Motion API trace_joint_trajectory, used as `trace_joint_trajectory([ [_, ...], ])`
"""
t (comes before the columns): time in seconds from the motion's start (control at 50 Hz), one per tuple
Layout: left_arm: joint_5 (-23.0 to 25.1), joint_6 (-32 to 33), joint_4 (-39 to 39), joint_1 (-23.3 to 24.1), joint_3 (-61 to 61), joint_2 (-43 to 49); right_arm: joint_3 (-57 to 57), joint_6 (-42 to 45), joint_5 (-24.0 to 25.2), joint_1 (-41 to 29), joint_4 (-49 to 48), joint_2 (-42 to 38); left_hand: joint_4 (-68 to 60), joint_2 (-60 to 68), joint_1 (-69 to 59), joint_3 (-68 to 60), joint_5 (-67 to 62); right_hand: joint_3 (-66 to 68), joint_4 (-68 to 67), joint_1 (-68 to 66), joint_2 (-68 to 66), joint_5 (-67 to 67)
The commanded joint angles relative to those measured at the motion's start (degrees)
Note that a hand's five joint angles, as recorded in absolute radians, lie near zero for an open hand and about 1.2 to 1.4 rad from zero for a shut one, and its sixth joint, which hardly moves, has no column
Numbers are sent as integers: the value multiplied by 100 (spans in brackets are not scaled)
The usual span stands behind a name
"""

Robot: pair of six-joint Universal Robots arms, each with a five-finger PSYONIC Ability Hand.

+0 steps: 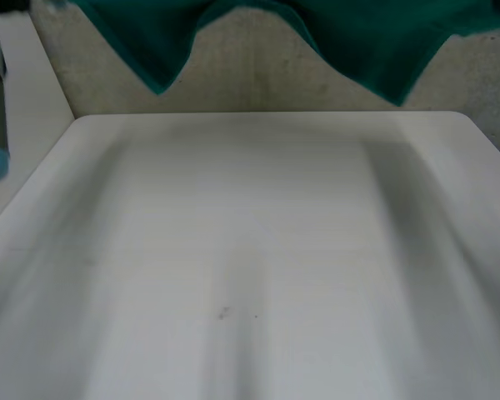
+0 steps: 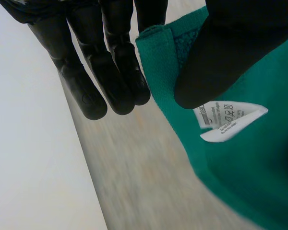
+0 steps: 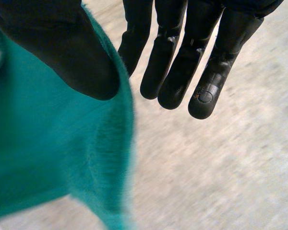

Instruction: Fold the towel.

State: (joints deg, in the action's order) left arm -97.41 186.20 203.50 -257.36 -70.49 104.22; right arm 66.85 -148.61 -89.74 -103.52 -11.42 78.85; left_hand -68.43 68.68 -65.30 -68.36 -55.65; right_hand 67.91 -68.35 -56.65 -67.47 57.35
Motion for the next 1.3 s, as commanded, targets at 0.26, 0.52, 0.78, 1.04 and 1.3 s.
trace_joint_trajectory([
  [0.26, 363, 65, -90, -7, -2346, 1109, 1762, 104, 422, -142, 87, -1513, -1157, 1132, -1470, -1164, -1435, 1209, -1165, -2335, -1253, 1265],
  [0.52, 345, 1058, -2339, -473, -3760, -507, 2726, 2298, 352, -19, 3177, -355, -1157, 1132, -1470, -1164, -1435, 1209, -1165, -2335, -1253, 1265],
  [0.78, 398, 1410, -2763, -324, -3894, -1309, 2641, 2900, 379, 474, 2690, -352, -1157, 1132, -1470, -1164, -1435, 1209, -1165, -2335, -1253, 1265],
  [1.04, -58, 1366, -1234, 274, -1820, 1389, 1014, 1985, 370, 60, 1696, -2085, -1157, 1132, -1470, -1164, -1435, 1209, -1165, -2335, -1253, 1265],
  [1.3, -464, 1419, -1049, 353, 61, 3024, -944, 2038, 141, -63, 791, -3877, -1157, 1132, -1470, -1164, -1435, 1209, -1165, -2335, -1253, 1265],
])
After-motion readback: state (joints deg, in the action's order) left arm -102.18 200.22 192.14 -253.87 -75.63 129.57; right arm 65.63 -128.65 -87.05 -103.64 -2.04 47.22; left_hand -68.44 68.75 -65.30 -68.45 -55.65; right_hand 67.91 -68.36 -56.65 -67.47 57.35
